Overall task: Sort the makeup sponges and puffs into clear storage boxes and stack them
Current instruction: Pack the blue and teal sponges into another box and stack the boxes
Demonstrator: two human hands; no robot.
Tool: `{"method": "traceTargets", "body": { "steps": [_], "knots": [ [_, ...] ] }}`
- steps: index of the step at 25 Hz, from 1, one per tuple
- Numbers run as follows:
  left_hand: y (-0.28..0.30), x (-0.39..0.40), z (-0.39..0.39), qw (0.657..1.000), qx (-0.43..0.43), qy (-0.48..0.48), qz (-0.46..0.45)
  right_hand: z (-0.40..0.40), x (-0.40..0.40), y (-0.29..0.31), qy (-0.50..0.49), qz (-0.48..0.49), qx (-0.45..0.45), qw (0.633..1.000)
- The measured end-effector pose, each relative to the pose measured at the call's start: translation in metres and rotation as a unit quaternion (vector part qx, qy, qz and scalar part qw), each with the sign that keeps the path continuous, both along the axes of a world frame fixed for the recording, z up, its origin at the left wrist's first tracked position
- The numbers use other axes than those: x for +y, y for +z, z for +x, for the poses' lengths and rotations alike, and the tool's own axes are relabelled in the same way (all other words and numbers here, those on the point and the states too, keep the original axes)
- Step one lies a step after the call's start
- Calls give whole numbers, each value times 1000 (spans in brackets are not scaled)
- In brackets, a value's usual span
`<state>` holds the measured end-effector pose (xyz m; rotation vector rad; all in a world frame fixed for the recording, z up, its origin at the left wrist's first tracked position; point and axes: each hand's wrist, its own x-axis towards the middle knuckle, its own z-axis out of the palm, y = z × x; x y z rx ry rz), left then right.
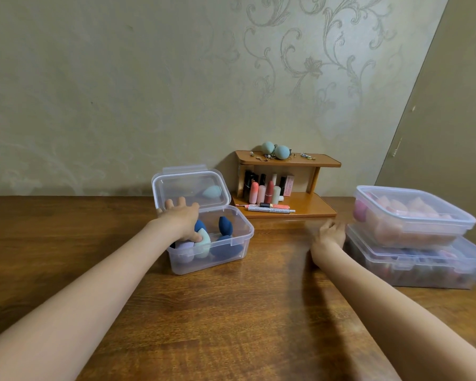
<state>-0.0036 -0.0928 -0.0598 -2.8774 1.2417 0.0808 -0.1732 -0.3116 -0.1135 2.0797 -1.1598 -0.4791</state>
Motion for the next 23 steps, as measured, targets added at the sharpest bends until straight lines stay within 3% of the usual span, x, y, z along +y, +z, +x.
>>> {"method": "traceTargets", "body": {
  "steps": [8, 12, 15, 17, 23],
  "knots": [
    [-1, 0, 0, 1000, -5, 5, 6, -11, 4, 4, 41, -60, -19, 997],
    [-3, 0, 2, 1000, -14, -3, 9, -9, -8, 18, -65, 54, 38, 996],
    [-3, 1, 5, 1000, -13, -3, 12, -11, -24, 20, -74, 153, -58, 984],
    [-2, -2, 2, 1000, -20, 4, 21, -14, -24, 16, -53, 149, -116, 981],
    [0, -7, -10, 998, -44, 20, 47, -16, 12, 0, 87, 122, -176, 973]
  ]
}}
